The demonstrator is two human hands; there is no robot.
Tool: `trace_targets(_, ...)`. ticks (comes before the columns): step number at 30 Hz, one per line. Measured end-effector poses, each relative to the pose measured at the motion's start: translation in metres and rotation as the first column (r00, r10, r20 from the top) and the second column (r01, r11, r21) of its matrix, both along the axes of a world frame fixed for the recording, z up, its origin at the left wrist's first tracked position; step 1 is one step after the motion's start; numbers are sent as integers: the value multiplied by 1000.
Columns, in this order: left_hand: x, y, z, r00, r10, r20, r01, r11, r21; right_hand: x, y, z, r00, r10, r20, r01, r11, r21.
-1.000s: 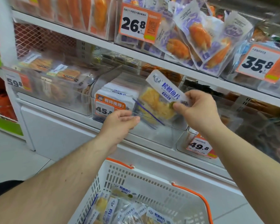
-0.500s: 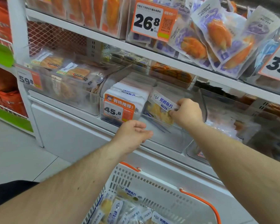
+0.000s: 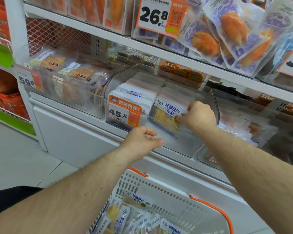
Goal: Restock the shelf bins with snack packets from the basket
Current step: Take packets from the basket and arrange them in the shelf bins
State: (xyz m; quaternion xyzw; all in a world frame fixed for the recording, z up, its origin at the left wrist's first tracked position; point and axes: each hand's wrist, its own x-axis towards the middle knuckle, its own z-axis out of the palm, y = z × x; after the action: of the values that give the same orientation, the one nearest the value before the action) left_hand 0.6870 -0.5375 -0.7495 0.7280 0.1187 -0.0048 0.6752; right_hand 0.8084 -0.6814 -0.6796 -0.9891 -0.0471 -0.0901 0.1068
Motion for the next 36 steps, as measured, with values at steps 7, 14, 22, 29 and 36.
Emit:
trace_targets(7, -5, 5, -4, 994, -72, -83, 87, 977, 195, -53, -3, -9, 897, 228, 378, -312, 933, 180)
trace_targets(14, -23, 9, -16, 964, -150, -220, 253, 775, 579, -114, 1, -95, 894, 336, 295, -433, 815, 384)
trace_targets(22, -39, 6, -31, 766, -338, -546, 642, 388, 661, -152, 0, -237, 765, 374, -524, -228, 919, 323)
trace_targets(29, -29, 1, -39, 656, -373, -656, 753, 270, 600, -190, 11, -317, 477, 357, -803, -270, 929, 253)
trace_targets(36, -15, 0, -54, 630, -411, -659, 774, 260, 578, -205, 27, -351, 419, 346, -839, -263, 931, 252)
